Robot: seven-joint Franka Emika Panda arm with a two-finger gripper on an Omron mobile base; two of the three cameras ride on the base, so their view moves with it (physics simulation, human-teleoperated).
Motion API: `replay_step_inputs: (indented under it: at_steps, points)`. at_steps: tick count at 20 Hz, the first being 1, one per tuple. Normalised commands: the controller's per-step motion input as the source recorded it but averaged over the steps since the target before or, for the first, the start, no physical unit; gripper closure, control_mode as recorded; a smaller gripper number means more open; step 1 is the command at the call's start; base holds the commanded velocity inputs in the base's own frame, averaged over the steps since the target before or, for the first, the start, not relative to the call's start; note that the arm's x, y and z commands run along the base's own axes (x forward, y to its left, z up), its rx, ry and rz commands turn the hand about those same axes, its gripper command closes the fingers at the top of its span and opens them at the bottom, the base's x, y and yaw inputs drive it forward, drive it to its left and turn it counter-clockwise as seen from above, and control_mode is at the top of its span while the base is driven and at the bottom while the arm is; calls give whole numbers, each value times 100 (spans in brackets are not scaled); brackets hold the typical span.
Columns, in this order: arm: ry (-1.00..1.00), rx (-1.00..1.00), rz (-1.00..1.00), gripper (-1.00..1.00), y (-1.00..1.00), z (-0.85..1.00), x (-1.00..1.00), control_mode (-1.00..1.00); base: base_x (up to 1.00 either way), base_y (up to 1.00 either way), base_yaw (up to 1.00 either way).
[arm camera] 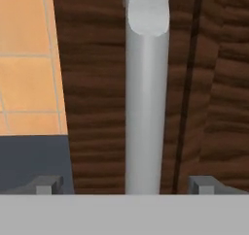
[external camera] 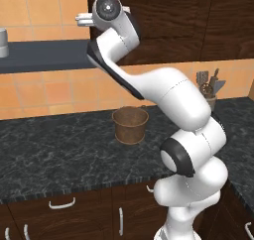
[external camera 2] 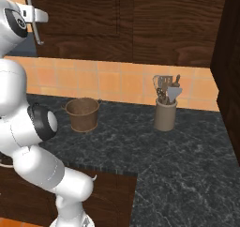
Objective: Open the cabinet, pick up the bread from the cabinet and place it in the basket. Then move the basket to the dining counter.
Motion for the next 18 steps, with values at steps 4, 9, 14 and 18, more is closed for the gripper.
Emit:
replay_step_inputs:
  at_steps: [4, 9, 14, 18]
  points:
    - [-3, 0, 0, 100, 1, -21, 60, -100, 0, 0, 0]
    - [-7, 0, 0, 100, -9, -37, 62, -100, 0, 0, 0]
    - [-1, 0, 0, 100, -11, -8, 31, -100, 0, 0, 0]
    - [2, 0, -1, 100, -6, 12, -48, -100, 0, 0, 0]
